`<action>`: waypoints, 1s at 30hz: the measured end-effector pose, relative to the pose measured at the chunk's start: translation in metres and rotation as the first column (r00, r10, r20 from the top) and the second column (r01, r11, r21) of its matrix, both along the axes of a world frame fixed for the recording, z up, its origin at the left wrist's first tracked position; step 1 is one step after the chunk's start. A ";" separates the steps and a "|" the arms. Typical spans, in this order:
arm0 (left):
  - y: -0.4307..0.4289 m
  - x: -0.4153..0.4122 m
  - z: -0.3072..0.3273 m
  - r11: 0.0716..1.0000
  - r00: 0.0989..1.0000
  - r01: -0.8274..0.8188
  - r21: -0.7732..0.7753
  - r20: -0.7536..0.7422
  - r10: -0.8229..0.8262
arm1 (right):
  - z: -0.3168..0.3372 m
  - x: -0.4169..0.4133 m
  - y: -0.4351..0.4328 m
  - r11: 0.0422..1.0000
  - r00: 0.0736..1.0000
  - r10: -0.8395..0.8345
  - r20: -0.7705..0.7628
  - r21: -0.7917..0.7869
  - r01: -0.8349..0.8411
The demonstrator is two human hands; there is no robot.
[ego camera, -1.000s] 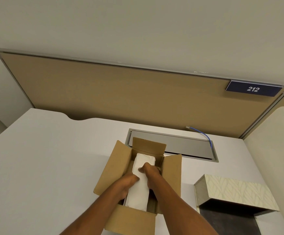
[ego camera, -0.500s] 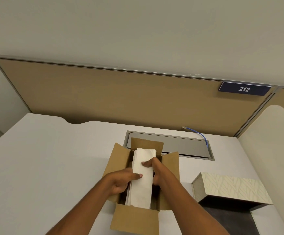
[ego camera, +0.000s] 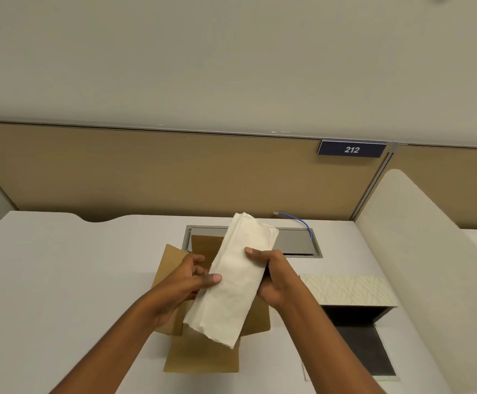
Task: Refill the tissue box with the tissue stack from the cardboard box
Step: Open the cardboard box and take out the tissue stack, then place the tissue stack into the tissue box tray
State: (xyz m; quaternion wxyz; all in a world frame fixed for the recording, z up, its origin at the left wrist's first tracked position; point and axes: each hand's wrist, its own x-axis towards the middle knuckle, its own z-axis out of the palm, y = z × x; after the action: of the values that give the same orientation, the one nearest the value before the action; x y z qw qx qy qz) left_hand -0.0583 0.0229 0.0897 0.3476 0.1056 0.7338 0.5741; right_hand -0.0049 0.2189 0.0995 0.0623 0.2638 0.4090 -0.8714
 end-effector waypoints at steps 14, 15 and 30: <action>0.102 0.105 0.001 0.979 0.980 0.187 0.082 0.050 -0.191 | -0.027 0.155 0.092 0.820 0.813 -0.572 -0.109 -0.058 0.570; 0.113 0.113 -0.009 0.982 0.982 0.175 0.077 0.055 -0.179 | -0.035 0.164 0.100 0.802 0.797 -0.598 -0.086 -0.053 0.596; 0.233 0.162 -0.143 0.980 0.947 -0.194 -0.050 0.251 0.200 | -0.152 0.222 0.186 0.705 0.701 -0.645 0.305 -0.117 0.699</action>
State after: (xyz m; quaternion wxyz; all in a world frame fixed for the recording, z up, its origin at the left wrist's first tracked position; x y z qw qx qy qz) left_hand 0.1032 0.2563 -0.0536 0.3812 -0.0470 0.6968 0.6057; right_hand 0.2168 0.4047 -0.0524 -0.1834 0.4906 0.1719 -0.8344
